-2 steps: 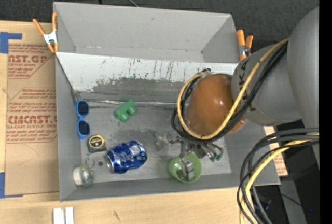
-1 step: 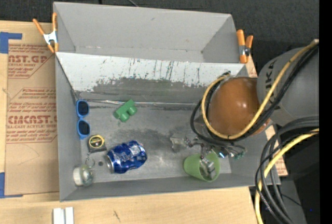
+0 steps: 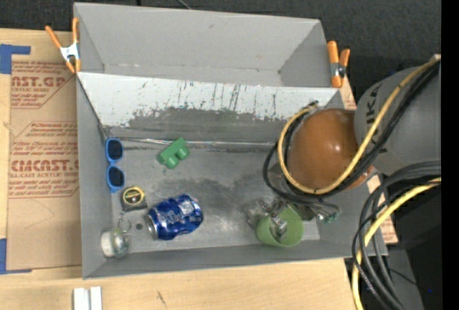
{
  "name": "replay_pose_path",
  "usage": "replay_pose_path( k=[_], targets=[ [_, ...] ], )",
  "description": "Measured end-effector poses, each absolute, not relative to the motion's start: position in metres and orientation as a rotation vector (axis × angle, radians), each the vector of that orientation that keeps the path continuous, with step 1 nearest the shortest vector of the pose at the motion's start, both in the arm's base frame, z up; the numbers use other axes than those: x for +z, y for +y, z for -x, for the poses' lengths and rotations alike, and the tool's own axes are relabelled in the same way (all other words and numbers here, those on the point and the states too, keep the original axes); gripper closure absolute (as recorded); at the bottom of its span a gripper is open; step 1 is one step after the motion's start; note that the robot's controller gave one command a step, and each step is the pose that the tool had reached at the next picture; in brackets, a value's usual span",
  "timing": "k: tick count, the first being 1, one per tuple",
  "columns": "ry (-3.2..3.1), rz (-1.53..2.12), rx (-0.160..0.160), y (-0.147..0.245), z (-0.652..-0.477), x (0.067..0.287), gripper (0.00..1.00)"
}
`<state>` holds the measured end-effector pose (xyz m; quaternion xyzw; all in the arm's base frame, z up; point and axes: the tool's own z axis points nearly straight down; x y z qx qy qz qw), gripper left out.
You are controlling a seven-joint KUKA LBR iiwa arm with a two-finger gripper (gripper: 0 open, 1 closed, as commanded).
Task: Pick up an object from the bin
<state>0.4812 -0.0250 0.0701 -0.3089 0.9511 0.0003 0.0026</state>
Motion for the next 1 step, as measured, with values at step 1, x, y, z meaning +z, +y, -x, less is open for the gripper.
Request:
replay_pose_path(
  k=[1],
  targets=[
    [2.966,1.004,-0.005,-0.0285,-0.5069,0.2629,1.0]
  ],
)
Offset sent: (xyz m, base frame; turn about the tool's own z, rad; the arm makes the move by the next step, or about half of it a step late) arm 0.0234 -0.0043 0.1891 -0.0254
